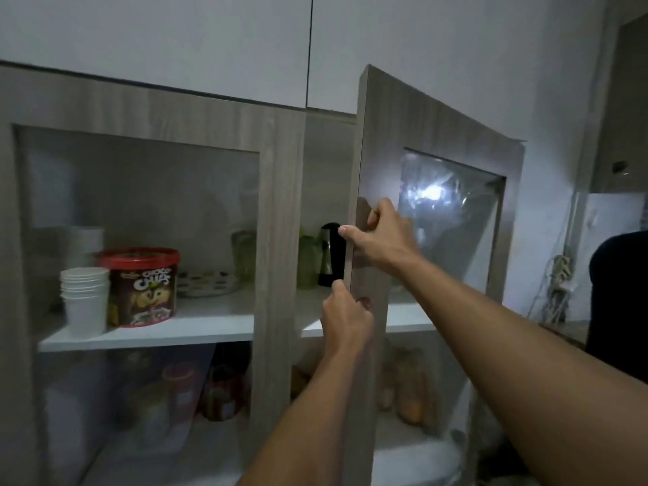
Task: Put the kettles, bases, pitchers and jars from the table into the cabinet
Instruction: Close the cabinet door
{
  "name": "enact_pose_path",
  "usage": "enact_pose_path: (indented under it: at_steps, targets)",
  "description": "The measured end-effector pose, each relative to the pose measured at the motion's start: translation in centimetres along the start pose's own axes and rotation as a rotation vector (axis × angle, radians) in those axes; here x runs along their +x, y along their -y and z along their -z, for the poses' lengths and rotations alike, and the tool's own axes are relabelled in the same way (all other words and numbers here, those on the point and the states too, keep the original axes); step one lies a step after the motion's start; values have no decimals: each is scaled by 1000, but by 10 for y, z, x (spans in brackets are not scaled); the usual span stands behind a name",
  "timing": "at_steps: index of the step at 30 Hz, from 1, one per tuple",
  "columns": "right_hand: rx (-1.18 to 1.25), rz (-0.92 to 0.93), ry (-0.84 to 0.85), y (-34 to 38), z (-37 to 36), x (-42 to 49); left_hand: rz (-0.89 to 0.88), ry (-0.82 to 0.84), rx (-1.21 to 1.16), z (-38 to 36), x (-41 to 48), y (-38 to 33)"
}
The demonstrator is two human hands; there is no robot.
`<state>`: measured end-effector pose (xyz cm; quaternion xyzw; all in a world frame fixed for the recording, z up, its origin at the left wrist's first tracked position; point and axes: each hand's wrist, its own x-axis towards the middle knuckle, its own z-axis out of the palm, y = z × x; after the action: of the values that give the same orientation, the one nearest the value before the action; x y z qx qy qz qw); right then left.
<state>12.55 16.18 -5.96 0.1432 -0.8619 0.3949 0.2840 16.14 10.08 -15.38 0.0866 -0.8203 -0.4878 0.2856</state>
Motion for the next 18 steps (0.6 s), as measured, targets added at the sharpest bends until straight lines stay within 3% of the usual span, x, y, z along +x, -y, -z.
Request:
enact_pose_path:
  at_steps: [12, 18]
  targets:
    - [-108, -92, 58, 9, -99, 90, -2, 9, 33, -11, 138, 64]
    - [-279, 11, 133, -11, -109, 115, -274, -291, 545, -7, 165, 72]
